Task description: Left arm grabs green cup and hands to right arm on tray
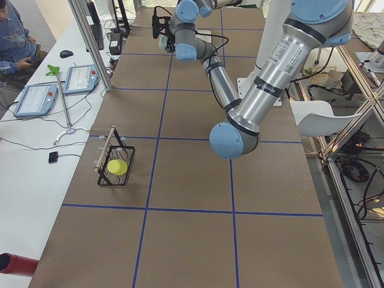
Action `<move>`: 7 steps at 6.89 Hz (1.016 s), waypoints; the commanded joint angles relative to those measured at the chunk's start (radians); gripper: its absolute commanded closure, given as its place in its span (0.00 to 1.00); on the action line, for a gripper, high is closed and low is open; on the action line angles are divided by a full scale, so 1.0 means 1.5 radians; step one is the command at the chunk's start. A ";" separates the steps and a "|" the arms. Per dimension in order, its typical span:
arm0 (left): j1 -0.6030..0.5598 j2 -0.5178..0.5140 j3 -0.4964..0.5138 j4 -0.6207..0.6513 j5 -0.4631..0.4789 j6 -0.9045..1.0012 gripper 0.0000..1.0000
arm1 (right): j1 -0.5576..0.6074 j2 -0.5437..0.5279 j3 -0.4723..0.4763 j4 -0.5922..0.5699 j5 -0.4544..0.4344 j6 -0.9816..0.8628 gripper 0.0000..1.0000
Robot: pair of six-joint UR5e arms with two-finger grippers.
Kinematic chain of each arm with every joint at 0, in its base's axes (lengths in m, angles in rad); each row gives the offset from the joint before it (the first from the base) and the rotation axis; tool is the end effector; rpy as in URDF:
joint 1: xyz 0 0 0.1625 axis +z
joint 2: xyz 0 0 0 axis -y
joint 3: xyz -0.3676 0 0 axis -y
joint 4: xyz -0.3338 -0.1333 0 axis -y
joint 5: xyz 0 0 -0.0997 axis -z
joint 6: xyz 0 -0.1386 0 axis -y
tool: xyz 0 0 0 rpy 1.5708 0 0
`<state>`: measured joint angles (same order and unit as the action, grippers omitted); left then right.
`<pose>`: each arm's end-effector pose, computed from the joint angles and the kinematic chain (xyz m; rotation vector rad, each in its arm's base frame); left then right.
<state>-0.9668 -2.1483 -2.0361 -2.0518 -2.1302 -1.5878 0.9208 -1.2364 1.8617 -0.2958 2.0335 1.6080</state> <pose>0.2296 -0.4380 0.0881 0.2798 1.5161 -0.3570 -0.2314 -0.4225 0.1799 0.5078 -1.8002 0.2221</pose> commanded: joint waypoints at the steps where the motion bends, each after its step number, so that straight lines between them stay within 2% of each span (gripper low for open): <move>1: 0.007 -0.009 -0.037 -0.025 0.000 -0.041 1.00 | -0.058 0.003 0.000 0.141 -0.091 0.098 0.01; 3: 0.046 -0.009 -0.035 -0.129 0.000 -0.120 1.00 | -0.106 0.038 0.003 0.220 -0.155 0.195 0.01; 5: 0.062 -0.009 -0.037 -0.169 0.000 -0.165 1.00 | -0.169 0.059 0.008 0.263 -0.236 0.228 0.01; 7: 0.073 -0.009 -0.037 -0.225 0.001 -0.210 1.00 | -0.203 0.067 0.015 0.299 -0.280 0.246 0.01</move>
<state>-0.8671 -2.1614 -2.0915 -2.3463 -2.1296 -1.8631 0.6477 -1.1442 1.8774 0.1157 1.6581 1.9569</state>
